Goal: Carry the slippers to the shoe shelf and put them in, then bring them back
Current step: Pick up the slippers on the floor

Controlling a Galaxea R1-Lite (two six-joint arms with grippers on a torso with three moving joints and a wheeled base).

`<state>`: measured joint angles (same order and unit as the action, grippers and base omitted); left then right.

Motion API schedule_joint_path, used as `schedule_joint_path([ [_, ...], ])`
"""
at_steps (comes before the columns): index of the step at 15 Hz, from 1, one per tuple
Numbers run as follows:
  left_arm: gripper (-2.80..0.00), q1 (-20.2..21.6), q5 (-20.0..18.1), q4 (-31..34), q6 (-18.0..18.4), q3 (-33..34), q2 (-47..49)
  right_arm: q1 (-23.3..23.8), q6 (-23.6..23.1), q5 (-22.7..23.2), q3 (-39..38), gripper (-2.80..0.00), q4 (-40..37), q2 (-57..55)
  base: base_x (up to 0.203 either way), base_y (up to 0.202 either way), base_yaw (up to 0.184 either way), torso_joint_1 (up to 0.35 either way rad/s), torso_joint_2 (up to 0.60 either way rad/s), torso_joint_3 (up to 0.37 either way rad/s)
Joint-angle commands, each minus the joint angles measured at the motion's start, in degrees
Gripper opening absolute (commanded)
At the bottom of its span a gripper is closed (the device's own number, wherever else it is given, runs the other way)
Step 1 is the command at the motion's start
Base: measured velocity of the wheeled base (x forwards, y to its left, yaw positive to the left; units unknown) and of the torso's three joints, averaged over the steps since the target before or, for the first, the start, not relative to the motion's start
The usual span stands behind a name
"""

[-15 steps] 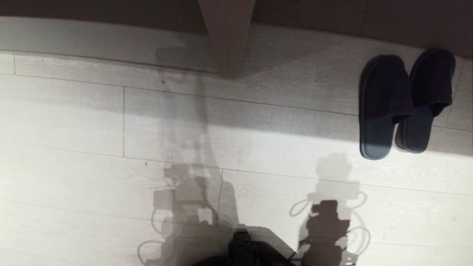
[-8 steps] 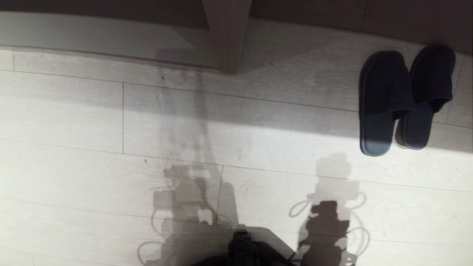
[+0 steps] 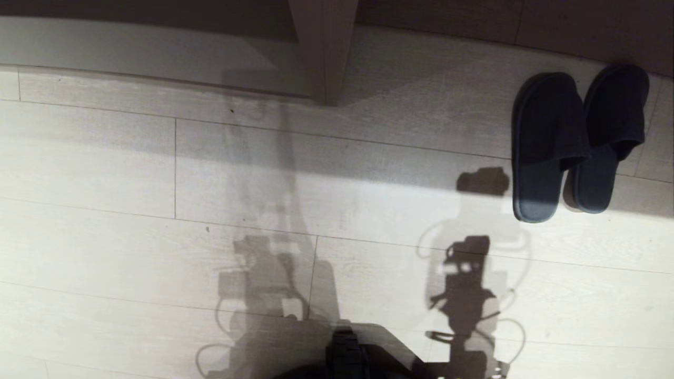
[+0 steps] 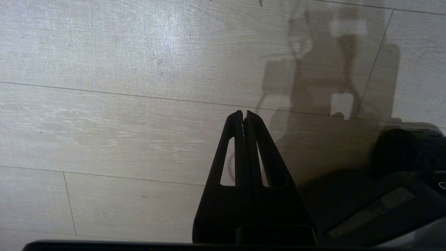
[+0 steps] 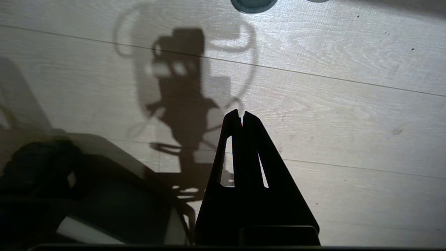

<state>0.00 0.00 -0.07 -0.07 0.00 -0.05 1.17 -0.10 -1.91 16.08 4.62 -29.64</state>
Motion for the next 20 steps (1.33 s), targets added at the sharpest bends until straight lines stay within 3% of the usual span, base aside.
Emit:
schedule_joint_path([
  [1, -2.8, 0.0, 0.0, -0.01, -0.01, 0.0, -0.04, 0.78, -1.66, -1.62, 3.57, -2.8, 7.62, -23.07, 0.0, 0.0, 0.0, 0.0, 0.0, 0.0],
  [4, -2.8, 0.0, 0.0, -0.01, -0.01, 0.0, -0.04, 2.28, -4.7, -2.0, 6.77, -2.8, 21.98, -41.7, 0.0, 0.0, 0.0, 0.0, 0.0, 0.0],
  [7, -2.8, 0.0, 0.0, -0.01, -0.01, 0.0, -0.04, 4.38, -6.82, 0.93, 8.49, -2.8, 33.72, -54.74, 0.0, 0.0, 0.0, 0.0, 0.0, 0.0],
  [8, -2.8, 0.0, 0.0, -0.01, 0.07, 0.0, -0.04, 5.83, -7.41, 2.69, 8.9, 0.0, 39.57, -57.7, 0.0, 0.0, 0.0, 0.0, 0.0, 0.0],
  [10, -2.8, 0.0, -0.06, -0.01, 0.07, 0.0, 0.05, 9.41, -8.12, 8.94, 9.88, 0.0, 46.78, -59.93, 0.0, 0.0, 0.0, 0.0, 0.0, 0.0],
  [13, -2.8, 0.0, 0.0, -0.01, 0.07, 0.0, -0.04, 13.1, -13.39, 17.35, 9.55, 0.0, 48.9, -60.24, 0.0, 0.0, 0.0, 0.0, 0.0, 0.0],
  [15, -2.8, 0.0, 0.0, -0.01, 0.07, 0.0, -0.04, 13.91, -13.81, 18.33, 11.06, 0.0, 52.78, -62.17, 0.0, 0.0, 0.0, 0.0, 0.0, 0.0],
  [18, -2.8, 0.0, 0.0, -0.01, 0.07, 0.0, -0.03, 14.41, -13.07, 18.51, 12.34, 0.0, 64.51, -65.61, 0.0, 0.0, 0.0, 0.0, 0.0, 0.0],
  [20, -2.8, 0.0, 0.0, -0.01, 0.07, 0.0, 0.05, 14.81, -11.8, 17.55, 14.28, 0.0, 66.45, -67.56, 0.0, 0.0, 0.0, 0.0, 0.0, 0.0],
])
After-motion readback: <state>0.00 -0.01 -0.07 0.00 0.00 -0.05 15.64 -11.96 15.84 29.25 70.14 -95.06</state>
